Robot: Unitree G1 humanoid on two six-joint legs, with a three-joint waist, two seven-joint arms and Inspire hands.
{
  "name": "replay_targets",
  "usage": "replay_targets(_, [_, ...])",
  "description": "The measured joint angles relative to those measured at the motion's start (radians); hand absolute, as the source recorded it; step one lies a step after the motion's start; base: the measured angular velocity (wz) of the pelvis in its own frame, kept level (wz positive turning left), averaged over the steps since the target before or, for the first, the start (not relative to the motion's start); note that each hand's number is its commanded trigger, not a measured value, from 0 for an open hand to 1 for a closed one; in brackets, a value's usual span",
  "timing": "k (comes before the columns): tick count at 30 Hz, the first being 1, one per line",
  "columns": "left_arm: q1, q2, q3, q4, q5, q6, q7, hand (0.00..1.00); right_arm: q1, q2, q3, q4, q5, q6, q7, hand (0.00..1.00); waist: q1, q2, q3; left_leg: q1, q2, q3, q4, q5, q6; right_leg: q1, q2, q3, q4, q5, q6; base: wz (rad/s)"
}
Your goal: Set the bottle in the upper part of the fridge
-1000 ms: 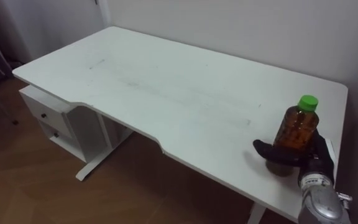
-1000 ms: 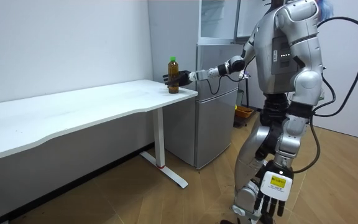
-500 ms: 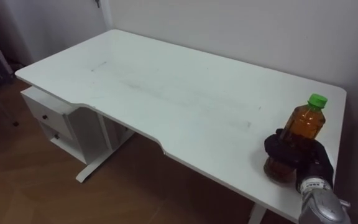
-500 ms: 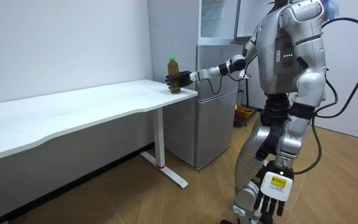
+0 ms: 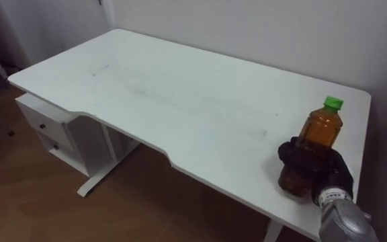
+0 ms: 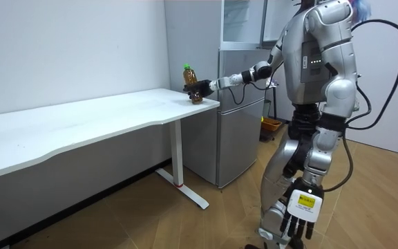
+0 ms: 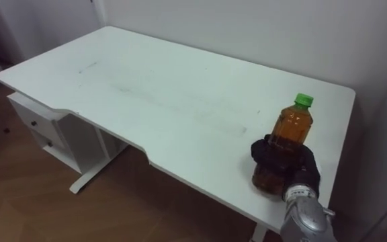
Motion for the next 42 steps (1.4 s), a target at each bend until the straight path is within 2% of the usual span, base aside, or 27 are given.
replay_targets(5, [0.035, -0.001, 0.042, -0.012, -0.003, -0.012, 0.002, 0.00, 0.020, -0.001, -0.008, -0.144, 0.002, 0.013, 0.001, 1.00, -0.036, -0.001, -0.0022, 0.036, 0.002, 0.011, -0.002, -0.001, 0.001, 0.031, 0.001, 0.012, -0.004, 0.000, 0.001, -0.05])
replay_targets(6, [0.045, 0.000, 0.053, -0.013, -0.003, -0.014, 0.002, 0.00, 0.029, -0.003, -0.008, -0.178, 0.003, 0.013, 0.004, 1.00, -0.046, 0.000, -0.0098, 0.049, 0.003, 0.012, -0.008, -0.001, 0.002, 0.042, 0.002, 0.013, -0.008, 0.001, 0.001, -0.09])
replay_targets(8, [0.055, 0.000, 0.067, -0.015, -0.003, -0.018, 0.002, 0.00, 0.061, -0.026, -0.008, -0.246, 0.002, 0.013, 0.012, 1.00, -0.046, -0.004, -0.0174, 0.075, 0.006, 0.023, -0.022, -0.001, 0.002, 0.056, 0.002, 0.025, -0.007, 0.001, 0.001, -0.16])
replay_targets(10, [0.089, 0.001, 0.084, -0.018, -0.004, -0.022, 0.002, 0.00, 0.117, -0.054, -0.008, -0.349, -0.005, 0.015, 0.043, 1.00, -0.073, -0.008, -0.0299, 0.112, 0.007, 0.032, -0.034, -0.003, 0.003, 0.089, 0.004, 0.033, -0.016, 0.002, 0.003, -0.14])
replay_targets(12, [0.111, -0.002, 0.107, -0.019, -0.002, -0.020, 0.002, 0.00, 0.143, -0.072, -0.009, -0.417, -0.005, 0.015, 0.061, 1.00, -0.088, -0.008, -0.0311, 0.141, 0.010, 0.041, -0.041, -0.005, 0.003, 0.107, 0.006, 0.055, -0.023, 0.002, 0.003, -0.22])
replay_targets(13, [0.120, -0.004, 0.139, -0.020, 0.000, -0.020, 0.002, 0.00, 0.159, -0.079, -0.019, -0.454, -0.006, 0.015, 0.069, 1.00, -0.098, -0.009, -0.0366, 0.150, 0.015, 0.052, -0.042, -0.006, 0.002, 0.118, 0.007, 0.062, -0.036, 0.007, 0.004, -0.26])
replay_targets(16, [0.126, -0.001, 0.196, -0.020, 0.010, -0.020, 0.002, 0.00, 0.171, -0.083, -0.054, -0.505, -0.005, 0.015, 0.068, 1.00, -0.109, -0.008, -0.0399, 0.179, 0.032, 0.082, -0.043, -0.012, -0.001, 0.141, 0.025, 0.089, -0.069, 0.023, 0.002, -0.31])
replay_targets(18, [0.123, 0.004, 0.202, -0.023, 0.008, -0.020, 0.002, 0.00, 0.170, -0.091, -0.077, -0.527, -0.006, 0.015, 0.068, 1.00, -0.126, -0.010, -0.0448, 0.182, 0.035, 0.088, -0.042, -0.012, -0.002, 0.143, 0.030, 0.099, -0.071, 0.028, -0.002, -0.17])
replay_targets(23, [0.122, 0.006, 0.233, -0.023, 0.008, -0.019, 0.003, 0.00, 0.170, -0.135, -0.091, -0.608, -0.045, 0.017, 0.075, 1.00, -0.141, -0.008, -0.0429, 0.208, 0.038, 0.102, -0.050, -0.015, -0.003, 0.164, 0.037, 0.118, -0.083, 0.036, -0.003, -0.11])
replay_targets(25, [0.123, 0.006, 0.237, -0.023, 0.010, -0.014, 0.003, 0.00, 0.170, -0.153, -0.112, -0.641, -0.041, 0.035, 0.076, 1.00, -0.156, -0.010, -0.0421, 0.218, 0.039, 0.108, -0.057, -0.015, -0.002, 0.169, 0.038, 0.122, -0.084, 0.037, -0.003, -0.06])
replay_targets(33, [0.131, 0.004, 0.273, -0.030, 0.020, -0.005, 0.003, 0.00, 0.170, -0.156, -0.220, -0.682, -0.032, 0.076, 0.049, 1.00, -0.183, -0.016, -0.0421, 0.248, 0.035, 0.124, -0.081, -0.019, 0.000, 0.190, 0.038, 0.138, -0.087, 0.037, 0.002, -0.06])
replay_targets(37, [0.133, 0.004, 0.277, -0.030, 0.029, 0.001, 0.003, 0.00, 0.169, -0.160, -0.259, -0.692, -0.041, 0.080, 0.023, 1.00, -0.205, -0.016, -0.0423, 0.249, 0.036, 0.125, -0.080, -0.023, 0.000, 0.190, 0.039, 0.142, -0.087, 0.037, 0.003, -0.02])
replay_targets(42, [0.145, 0.003, 0.293, -0.029, 0.028, 0.001, 0.004, 0.00, 0.170, -0.201, -0.267, -0.692, -0.038, 0.081, 0.024, 1.00, -0.210, -0.017, -0.0406, 0.264, 0.038, 0.141, -0.080, -0.033, -0.002, 0.195, 0.045, 0.170, -0.085, 0.037, 0.002, -0.14])
